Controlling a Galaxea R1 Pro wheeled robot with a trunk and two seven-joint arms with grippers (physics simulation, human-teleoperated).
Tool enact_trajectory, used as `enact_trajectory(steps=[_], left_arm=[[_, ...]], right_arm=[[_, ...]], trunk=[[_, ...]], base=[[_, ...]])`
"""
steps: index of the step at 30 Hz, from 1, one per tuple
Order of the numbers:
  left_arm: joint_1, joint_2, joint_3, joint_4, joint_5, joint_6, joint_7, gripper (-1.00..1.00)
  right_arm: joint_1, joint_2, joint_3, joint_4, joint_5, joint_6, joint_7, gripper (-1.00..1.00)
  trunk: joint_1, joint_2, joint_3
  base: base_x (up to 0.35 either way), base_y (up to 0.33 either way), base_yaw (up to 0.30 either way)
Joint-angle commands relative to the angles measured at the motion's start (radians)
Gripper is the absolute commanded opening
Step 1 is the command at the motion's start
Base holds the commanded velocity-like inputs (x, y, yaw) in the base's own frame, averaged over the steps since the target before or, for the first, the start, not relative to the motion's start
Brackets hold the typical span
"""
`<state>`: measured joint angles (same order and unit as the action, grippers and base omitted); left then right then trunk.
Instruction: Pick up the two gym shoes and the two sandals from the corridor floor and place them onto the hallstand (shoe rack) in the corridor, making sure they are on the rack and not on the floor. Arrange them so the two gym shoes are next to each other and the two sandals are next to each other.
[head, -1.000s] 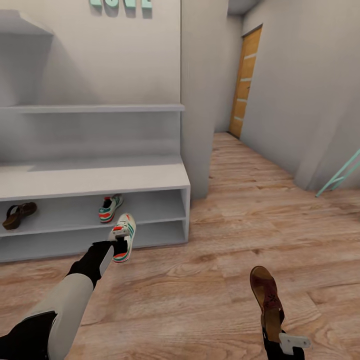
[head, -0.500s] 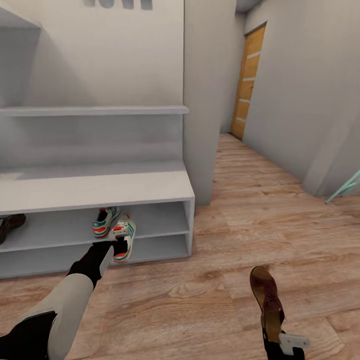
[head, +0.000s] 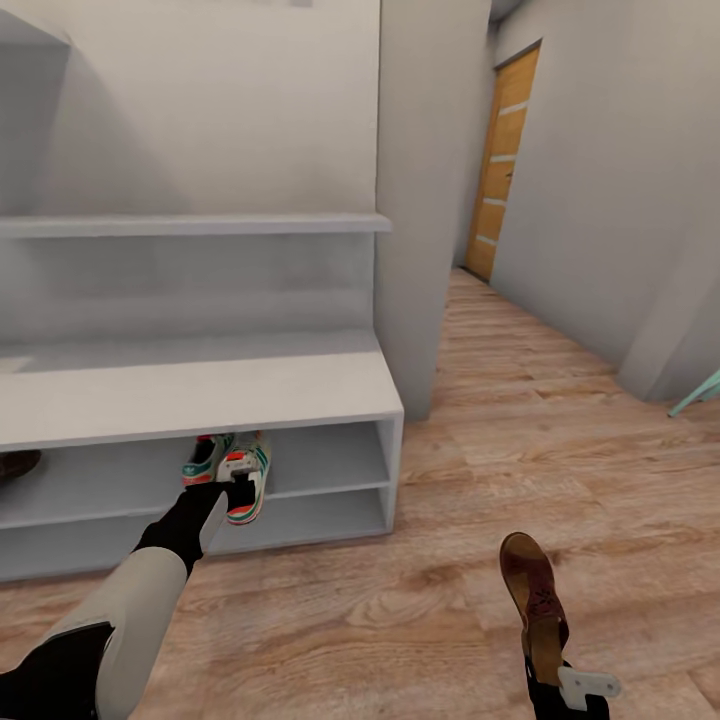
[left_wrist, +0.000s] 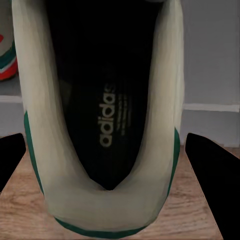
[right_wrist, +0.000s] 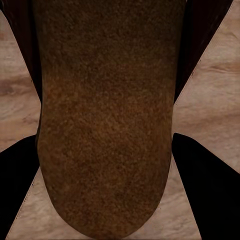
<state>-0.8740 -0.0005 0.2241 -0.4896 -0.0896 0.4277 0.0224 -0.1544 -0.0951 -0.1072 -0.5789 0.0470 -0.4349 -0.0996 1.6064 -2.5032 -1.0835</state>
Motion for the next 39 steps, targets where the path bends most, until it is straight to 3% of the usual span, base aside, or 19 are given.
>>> enact_trajectory(steps=[1,18,39], left_arm=[[0.0,0.0,0.004,-0.002,-0.009,0.005,-0.002,-1.0],[0.0,0.001,0.004,0.002,-0.01,0.005,-0.001,-1.0],[0.0,0.001,0.006,0.001,-0.009,0.003,-0.001,-1.0]], right_arm=[[0.0,0.0,0.0,0.001,0.005,-0.002,-0.005,-1.0],[0.0,0.0,0.0,0.001,0.005,-0.002,-0.005,-1.0],[0.0,0.0,0.0,0.002,0.005,-0.002,-0.005,-1.0]], trunk=[[0.0,0.0,-0.001],[0.0,0.0,-0.001],[0.0,0.0,-0.001]], base=[[0.306,0.001,0.0],[0.181,0.0,0.0],[0.044,0.0,0.0]])
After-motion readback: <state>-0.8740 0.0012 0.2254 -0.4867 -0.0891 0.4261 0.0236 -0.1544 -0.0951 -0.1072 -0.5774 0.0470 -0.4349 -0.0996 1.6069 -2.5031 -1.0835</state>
